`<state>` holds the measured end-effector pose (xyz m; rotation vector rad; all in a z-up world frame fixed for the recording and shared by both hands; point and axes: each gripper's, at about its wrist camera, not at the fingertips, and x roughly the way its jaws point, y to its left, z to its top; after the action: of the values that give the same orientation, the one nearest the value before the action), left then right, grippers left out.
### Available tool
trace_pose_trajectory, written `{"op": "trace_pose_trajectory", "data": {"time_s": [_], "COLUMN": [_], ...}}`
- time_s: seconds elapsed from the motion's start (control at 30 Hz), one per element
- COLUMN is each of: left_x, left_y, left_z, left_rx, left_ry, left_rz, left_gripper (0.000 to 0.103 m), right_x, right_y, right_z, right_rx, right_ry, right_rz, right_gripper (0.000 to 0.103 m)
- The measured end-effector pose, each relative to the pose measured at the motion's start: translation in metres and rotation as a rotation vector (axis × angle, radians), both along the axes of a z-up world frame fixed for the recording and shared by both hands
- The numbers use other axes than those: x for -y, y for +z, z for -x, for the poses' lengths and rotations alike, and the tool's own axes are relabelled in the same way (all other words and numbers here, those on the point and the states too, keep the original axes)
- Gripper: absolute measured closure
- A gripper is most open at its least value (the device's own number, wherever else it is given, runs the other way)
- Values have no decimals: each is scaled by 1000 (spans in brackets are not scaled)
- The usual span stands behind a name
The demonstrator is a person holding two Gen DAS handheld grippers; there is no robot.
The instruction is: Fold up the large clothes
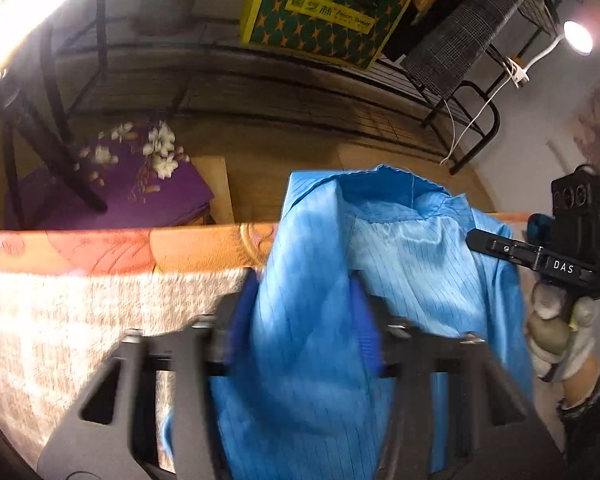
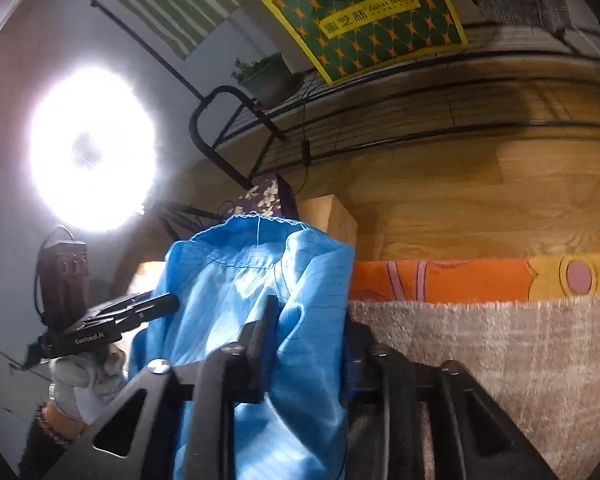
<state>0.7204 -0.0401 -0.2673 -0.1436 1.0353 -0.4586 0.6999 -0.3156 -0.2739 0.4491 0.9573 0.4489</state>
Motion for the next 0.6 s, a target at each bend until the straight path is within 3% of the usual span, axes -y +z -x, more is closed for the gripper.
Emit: {"op": "trace_pose_trajectory", "data": {"time_s": [0.03, 0.2, 0.6], "left_x": [4, 6, -20], "left_y": [-1, 10, 80], "left_z": [-1, 9, 63], "left_rx": [-7, 45, 153], "left_ry": [-14, -5, 6], "left_rz": [-2, 5, 85], "left_gripper": [94, 100, 101], "right_x": [-5, -15, -20], "right_y": [2, 18, 89], "right_z": [0, 11, 54], "right_rx": [10, 87, 235], "right_ry": [14, 22, 49], "right_rz": [24, 112, 97], "right_gripper": [95, 99, 101]}}
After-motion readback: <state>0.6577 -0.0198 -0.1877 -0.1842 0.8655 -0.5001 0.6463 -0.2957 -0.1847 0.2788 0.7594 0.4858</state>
